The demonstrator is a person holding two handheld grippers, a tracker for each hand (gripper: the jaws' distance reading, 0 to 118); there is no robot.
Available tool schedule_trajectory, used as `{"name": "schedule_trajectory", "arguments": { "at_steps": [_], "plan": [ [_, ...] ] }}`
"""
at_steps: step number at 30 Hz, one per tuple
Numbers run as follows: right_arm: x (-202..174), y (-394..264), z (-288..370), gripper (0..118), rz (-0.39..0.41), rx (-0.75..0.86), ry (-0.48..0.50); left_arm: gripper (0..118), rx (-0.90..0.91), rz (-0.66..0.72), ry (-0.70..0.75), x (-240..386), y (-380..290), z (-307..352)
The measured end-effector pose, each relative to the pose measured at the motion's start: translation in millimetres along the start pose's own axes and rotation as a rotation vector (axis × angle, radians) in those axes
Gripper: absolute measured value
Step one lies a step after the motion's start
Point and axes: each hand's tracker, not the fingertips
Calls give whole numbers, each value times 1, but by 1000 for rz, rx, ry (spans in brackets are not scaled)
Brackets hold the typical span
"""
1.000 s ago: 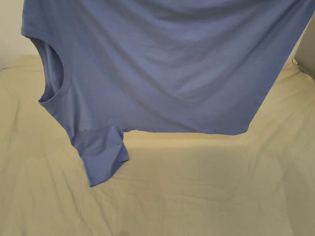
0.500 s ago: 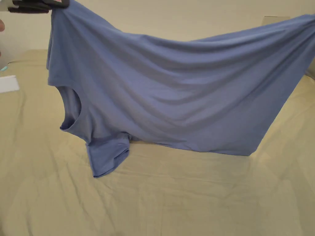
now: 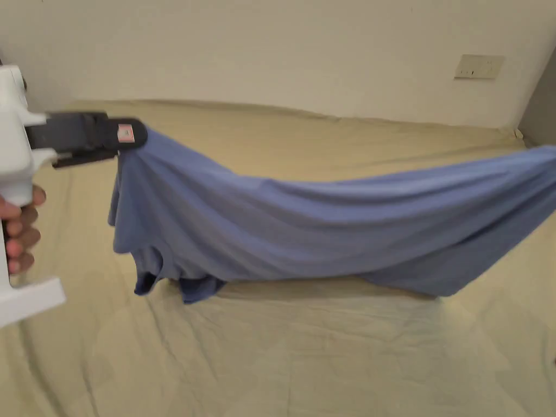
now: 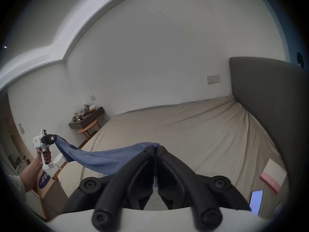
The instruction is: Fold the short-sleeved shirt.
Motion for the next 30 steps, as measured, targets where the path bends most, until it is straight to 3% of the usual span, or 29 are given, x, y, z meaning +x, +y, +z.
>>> {"name": "schedule_trajectory", "arguments": {
  "at_steps": [6, 17, 30],
  "plan": [
    [19, -68, 38, 2, -53, -55, -1, 1, -3, 40, 6, 14, -66, 50],
    [13, -195, 93, 2, -94, -150, -9, 1, -46, 174, 70, 8, -188, 122],
    [20, -301, 127, 2, -142, -210, -22, 0, -145, 217, 132, 9, -271, 162]
  ]
}}
